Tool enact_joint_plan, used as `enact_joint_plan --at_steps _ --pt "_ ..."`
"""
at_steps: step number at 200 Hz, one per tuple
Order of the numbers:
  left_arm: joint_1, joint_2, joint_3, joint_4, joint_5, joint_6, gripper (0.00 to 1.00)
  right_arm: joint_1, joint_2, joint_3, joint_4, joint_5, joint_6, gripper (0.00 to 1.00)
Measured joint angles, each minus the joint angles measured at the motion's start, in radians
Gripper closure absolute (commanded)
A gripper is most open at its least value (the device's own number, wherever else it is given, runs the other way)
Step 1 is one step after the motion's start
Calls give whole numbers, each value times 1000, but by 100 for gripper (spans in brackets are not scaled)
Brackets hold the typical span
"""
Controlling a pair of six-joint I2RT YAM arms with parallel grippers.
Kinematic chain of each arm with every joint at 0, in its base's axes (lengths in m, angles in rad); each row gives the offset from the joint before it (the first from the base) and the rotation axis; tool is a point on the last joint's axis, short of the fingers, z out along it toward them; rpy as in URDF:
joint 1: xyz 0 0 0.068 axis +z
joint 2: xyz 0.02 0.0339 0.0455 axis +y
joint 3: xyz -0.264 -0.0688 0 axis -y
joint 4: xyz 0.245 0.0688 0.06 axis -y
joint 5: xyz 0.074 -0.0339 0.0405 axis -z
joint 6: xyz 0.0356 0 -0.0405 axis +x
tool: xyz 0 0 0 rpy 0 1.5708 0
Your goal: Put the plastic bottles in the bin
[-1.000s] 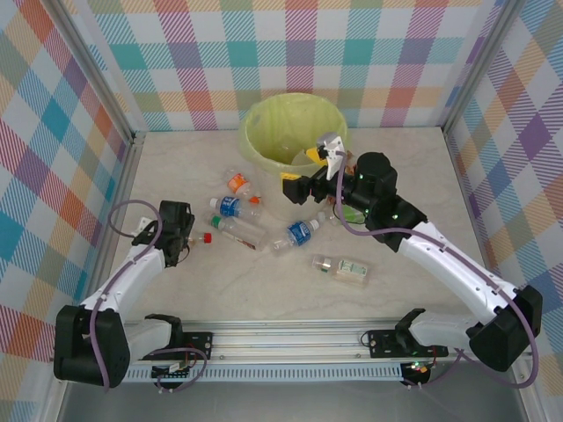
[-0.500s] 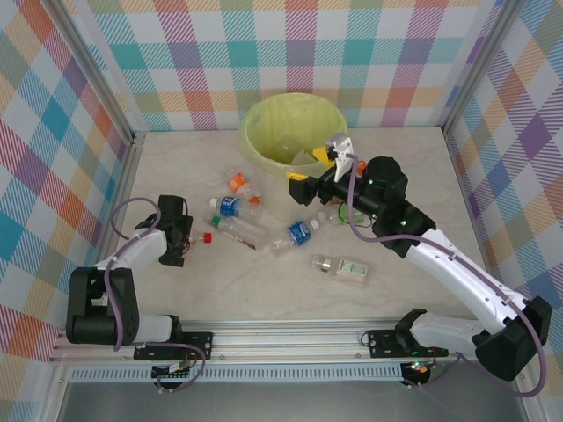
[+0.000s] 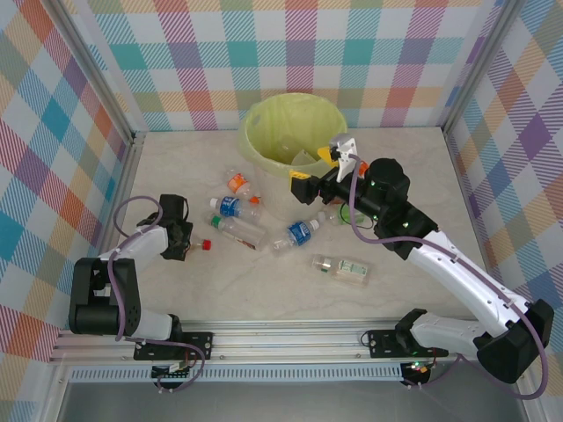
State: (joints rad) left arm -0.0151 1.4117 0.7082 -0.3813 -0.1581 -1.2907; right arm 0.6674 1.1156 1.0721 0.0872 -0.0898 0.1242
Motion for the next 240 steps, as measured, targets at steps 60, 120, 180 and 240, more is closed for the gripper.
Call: enact_joint_plan --at_steps 60,120,180,240 --pt "1 -16 0 120 72 166 42 0 0 -11 -1 5 0 0" --pt "1 -119 33 148 142 356 45 0 0 -18 0 46 17 0" --pt "-15 -235 146 233 217 455 47 0 31 -25 2 106 63 0" --pt "-122 -255 304 502 388 551 47 0 50 -25 1 151 154 0"
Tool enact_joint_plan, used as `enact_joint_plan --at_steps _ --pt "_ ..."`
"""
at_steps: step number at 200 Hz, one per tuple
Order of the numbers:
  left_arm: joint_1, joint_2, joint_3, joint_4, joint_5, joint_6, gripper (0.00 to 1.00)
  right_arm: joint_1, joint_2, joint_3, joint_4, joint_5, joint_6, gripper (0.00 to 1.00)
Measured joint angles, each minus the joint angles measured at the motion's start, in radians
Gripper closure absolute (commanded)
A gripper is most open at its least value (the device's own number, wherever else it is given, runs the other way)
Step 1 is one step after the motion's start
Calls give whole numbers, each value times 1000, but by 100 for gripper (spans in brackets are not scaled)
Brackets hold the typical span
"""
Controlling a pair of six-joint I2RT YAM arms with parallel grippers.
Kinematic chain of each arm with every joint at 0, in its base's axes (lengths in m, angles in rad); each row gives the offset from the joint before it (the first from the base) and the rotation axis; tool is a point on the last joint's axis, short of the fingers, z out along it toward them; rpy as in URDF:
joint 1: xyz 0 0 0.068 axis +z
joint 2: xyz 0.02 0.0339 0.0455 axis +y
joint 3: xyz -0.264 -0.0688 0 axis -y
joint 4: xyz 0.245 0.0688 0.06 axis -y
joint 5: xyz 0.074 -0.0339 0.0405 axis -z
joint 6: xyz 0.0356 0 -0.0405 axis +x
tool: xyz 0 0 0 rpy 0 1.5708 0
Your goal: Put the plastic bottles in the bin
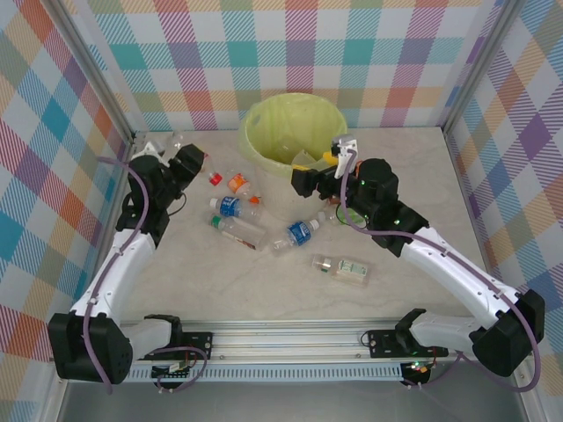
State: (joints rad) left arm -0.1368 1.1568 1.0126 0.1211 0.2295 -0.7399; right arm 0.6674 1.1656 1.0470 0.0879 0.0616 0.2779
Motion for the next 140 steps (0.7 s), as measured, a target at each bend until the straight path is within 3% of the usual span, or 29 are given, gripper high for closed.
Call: enact_joint_plan --at_steps 54,140 --pt "-169 117 301 43 75 206 47 0 -14 -24 0 26 26 0" --pt "-248 438 578 -151 19 432 45 0 -62 -55 -31 35 21 0"
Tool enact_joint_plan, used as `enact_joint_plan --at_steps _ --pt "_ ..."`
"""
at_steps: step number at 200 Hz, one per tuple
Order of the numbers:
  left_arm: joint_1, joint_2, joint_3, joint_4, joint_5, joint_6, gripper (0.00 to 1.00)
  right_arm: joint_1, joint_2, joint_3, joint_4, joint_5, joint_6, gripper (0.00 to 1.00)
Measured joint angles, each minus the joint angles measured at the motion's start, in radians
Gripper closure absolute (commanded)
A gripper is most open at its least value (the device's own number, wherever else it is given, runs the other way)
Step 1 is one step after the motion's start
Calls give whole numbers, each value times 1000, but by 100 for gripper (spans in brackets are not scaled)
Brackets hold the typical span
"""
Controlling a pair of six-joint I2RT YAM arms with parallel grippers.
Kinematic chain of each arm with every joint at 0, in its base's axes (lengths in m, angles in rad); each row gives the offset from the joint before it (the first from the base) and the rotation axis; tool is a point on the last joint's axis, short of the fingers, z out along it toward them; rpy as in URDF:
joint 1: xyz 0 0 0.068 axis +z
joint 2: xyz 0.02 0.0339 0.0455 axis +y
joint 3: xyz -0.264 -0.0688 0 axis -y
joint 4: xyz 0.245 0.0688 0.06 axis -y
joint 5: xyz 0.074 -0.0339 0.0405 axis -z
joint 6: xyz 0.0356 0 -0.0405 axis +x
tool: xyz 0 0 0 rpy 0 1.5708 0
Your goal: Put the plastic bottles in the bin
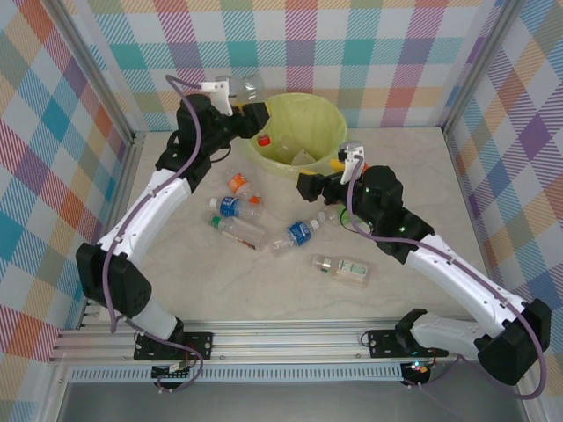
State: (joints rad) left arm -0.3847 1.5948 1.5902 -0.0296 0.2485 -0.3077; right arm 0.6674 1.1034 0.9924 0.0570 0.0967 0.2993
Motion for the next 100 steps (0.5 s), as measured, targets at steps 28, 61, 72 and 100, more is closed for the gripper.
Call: enact_joint_plan --at_steps 28,61,72,100 --pt "-19 61 90 -115 -68 59 24 0 -18 -10 -13 19 -1 0" --pt "-22 103 164 -237 -116 100 5 0 -39 -16 -31 53 -8 0" --pt "-22 106 171 -260 -127 104 2 0 -42 -16 -36 60 -8 0" --pt "-23 106 172 -299 -137 118 0 0 -42 -16 -46 79 -8 0"
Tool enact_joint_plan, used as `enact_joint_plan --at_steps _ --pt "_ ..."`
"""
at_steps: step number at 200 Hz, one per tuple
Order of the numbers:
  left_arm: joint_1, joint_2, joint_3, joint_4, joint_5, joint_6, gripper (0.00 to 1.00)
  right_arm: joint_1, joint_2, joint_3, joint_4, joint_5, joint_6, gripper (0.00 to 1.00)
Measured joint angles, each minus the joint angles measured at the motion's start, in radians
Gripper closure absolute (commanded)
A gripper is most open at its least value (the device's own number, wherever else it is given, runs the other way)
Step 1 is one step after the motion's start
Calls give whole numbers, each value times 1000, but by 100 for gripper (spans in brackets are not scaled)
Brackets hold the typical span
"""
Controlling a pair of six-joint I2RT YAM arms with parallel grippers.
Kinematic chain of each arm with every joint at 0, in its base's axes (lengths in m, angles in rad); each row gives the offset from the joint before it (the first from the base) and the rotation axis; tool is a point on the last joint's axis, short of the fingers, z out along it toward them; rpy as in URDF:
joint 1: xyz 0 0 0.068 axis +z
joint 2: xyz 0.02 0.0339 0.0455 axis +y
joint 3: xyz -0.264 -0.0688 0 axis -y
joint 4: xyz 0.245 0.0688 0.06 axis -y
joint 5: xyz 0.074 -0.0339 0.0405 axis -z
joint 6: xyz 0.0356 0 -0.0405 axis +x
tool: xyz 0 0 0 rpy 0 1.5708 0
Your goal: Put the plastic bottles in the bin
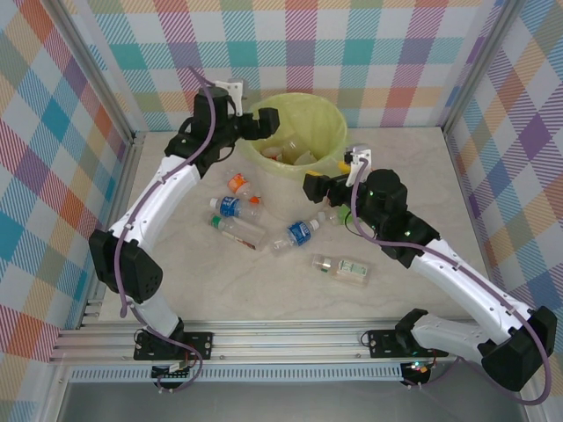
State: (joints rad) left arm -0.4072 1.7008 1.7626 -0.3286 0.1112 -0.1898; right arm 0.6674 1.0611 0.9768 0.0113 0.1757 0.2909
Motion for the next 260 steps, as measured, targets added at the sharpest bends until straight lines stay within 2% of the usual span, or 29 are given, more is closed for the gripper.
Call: enact_joint_plan --at_steps 67,129,149,207,234,260 --pt "-3 -80 -106 -6 -10 -8 0 0 20 0 -11 18 2 0" --pt "-3 -304 -388 217 -89 -94 0 -31 13 26 -46 -2 -8 0" --pt "-3 -360 -457 254 -126 -126 0 -102 -4 30 -70 -1 -10 0" --pt "-3 -525 -670 275 -257 -193 0 -415 44 87 -201 -63 9 0" --pt "-1 -568 -710 213 -346 -224 0 -525 181 149 -282 -137 -3 0" --pt "6 -638 -797 199 -404 -272 0 -552 363 253 -368 -178 -74 0"
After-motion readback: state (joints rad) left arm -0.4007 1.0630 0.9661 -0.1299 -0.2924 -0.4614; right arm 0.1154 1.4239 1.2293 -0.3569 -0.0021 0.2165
